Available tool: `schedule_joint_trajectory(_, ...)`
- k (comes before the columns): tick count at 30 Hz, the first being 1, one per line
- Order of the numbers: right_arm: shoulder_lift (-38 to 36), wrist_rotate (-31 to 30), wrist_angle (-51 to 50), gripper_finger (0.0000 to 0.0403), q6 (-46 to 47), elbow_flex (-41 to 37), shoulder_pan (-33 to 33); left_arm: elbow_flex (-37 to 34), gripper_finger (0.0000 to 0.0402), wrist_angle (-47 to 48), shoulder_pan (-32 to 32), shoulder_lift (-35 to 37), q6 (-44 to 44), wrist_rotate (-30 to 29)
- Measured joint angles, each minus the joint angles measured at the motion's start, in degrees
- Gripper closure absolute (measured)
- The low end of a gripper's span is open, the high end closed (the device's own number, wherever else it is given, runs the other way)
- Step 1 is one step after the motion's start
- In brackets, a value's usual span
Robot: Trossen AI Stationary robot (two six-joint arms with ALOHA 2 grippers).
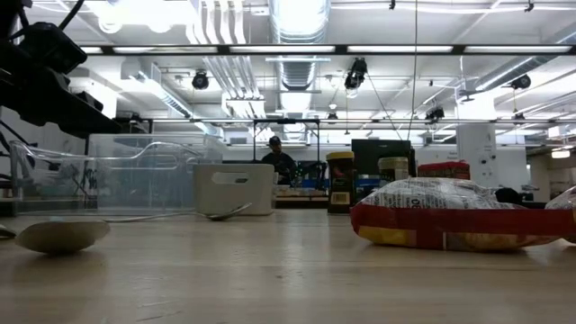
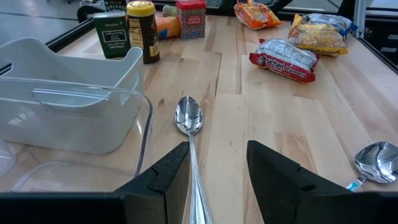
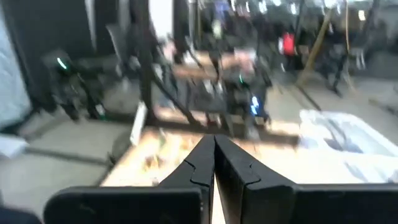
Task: Pick & Place Food Item
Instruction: Put the red noodle pack into the gray bin
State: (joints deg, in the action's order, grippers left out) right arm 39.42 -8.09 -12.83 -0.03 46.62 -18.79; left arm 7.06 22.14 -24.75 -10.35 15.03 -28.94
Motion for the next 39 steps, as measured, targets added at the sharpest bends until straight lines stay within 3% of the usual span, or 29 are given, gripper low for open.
schedule_joint_trajectory(6,11.1,0.0,-2.0,0.0394,-0.9,4.1,-0.1,0.0,0.0238,0.0,0.0,0.0,0.0,0.0)
schedule_joint_trajectory(19,32.9,0.5,-2.0,0.0394,14.7,8.0,-0.1,0.0,0.0238,0.0,0.0,0.0,0.0,0.0)
schedule_joint_trajectory(27,40.8,0.7,-6.9,0.0394,23.4,12.7,0.0,0.0,0.0238,0.0,0.0,0.0,0.0,0.0)
schedule_joint_trajectory(32,44.9,0.3,-15.5,0.0394,35.0,18.7,0.7,0.0,0.0238,0.0,0.0,0.0,0.0,0.0)
schedule_joint_trajectory(39,52.6,-6.9,-30.7,0.0394,44.2,28.2,1.2,0.0,0.0238,0.0,0.0,0.0,0.0,0.0)
